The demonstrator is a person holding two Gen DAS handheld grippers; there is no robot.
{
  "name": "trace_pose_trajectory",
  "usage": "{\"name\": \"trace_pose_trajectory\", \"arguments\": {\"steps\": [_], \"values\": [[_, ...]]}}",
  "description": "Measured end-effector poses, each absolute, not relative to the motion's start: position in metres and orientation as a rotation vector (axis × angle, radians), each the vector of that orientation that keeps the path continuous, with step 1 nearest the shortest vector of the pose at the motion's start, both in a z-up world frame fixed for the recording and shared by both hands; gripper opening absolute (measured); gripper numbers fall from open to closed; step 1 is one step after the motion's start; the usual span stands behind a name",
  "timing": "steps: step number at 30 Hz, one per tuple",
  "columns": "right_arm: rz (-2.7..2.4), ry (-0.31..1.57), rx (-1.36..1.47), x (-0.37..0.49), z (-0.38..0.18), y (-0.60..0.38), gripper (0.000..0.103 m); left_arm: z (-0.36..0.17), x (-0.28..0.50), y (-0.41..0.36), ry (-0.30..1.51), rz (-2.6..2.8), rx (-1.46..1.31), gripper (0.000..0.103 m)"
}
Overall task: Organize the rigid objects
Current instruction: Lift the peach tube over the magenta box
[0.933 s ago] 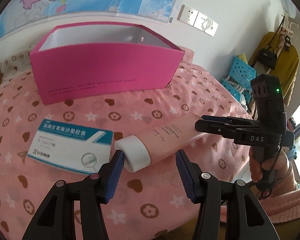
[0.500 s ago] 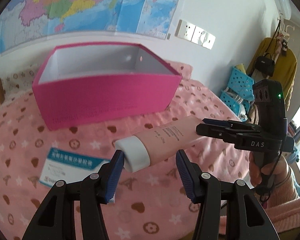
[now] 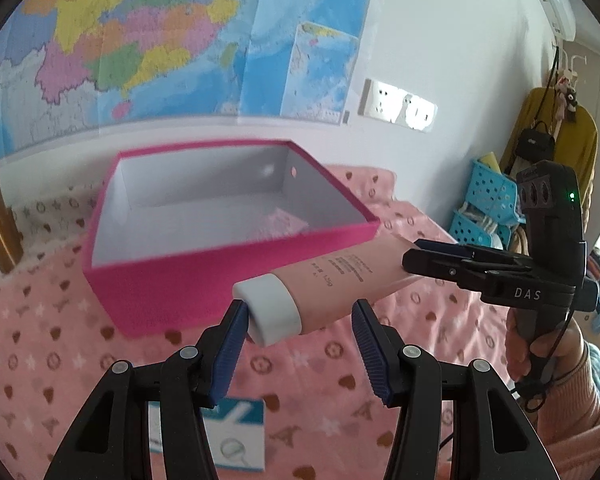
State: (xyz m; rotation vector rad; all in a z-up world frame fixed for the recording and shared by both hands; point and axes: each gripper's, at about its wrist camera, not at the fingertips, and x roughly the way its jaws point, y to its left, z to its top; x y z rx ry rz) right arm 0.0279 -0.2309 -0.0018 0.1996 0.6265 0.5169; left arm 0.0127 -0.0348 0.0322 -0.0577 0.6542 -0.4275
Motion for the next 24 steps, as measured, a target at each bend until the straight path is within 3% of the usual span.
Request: {"name": "trace_pose_trajectory", "arguments": {"steps": [24], "values": [[0.493, 0.618, 0.197, 0.099, 0.021, -0.227, 0.058, 0.045, 0.091, -0.027, 0.643, -0.372, -0.06, 0.054]]}}
